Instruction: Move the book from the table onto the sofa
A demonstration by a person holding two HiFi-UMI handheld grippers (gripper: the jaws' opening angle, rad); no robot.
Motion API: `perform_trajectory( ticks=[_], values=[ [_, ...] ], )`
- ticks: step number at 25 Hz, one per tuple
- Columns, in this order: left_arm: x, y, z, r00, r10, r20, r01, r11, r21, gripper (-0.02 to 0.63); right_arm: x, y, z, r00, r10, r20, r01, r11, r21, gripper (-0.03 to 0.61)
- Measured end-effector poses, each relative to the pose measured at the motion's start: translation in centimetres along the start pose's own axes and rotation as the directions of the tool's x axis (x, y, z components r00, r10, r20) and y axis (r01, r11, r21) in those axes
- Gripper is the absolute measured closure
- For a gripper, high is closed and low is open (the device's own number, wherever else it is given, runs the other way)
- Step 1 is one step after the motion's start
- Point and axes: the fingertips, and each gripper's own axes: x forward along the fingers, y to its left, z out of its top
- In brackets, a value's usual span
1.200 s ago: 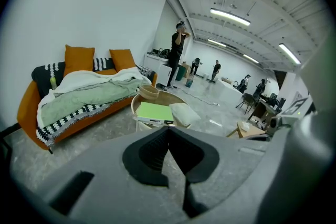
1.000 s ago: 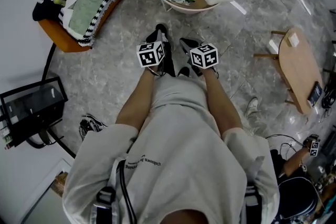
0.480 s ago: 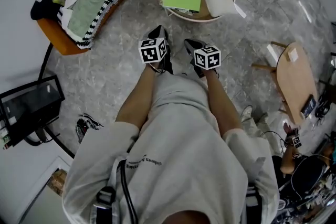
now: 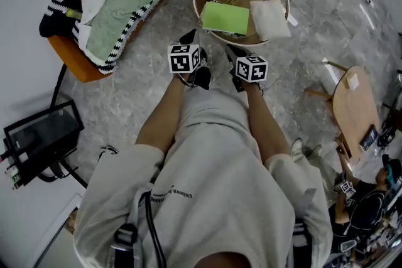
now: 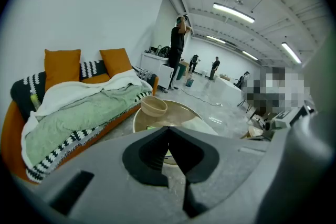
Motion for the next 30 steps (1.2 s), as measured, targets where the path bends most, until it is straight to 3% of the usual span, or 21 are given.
perform_trajectory(
  ticks=[6, 10, 13, 22, 30],
  values=[
    [3.9, 5.2, 4.2, 0.999, -0.031, -0.041, 0.033, 0.998, 0.050, 0.604, 6.5, 0.2, 3.9, 1.000, -0.001, 0.027, 0.000, 0.998, 0.065, 0.573],
    [6.9, 7.4, 5.7, 0.994, -0.077, -0.074, 0.080, 0.996, 0.039, 0.604, 8.4, 0.1, 6.9, 0.991, -0.020, 0.133, -0.001, 0.988, 0.155, 0.572],
    [8.9, 8.3, 6.5, 0.992, -0.104, -0.072, 0.106, 0.994, 0.019, 0.604, 8.7, -0.6, 8.1, 0.984, -0.069, 0.163, 0.045, 0.988, 0.145, 0.572],
    [12.1, 7.2, -0.1, 0.970, -0.163, -0.182, 0.137, 0.979, -0.148, 0.604, 5.0, -6.1, 6.0, 0.960, -0.262, 0.098, 0.236, 0.947, 0.218, 0.572],
    [14.9, 9.4, -5.7, 0.940, -0.148, -0.306, 0.105, 0.983, -0.150, 0.604, 6.6, -11.4, 1.4, 0.951, -0.308, 0.000, 0.294, 0.910, 0.291, 0.573]
  ],
)
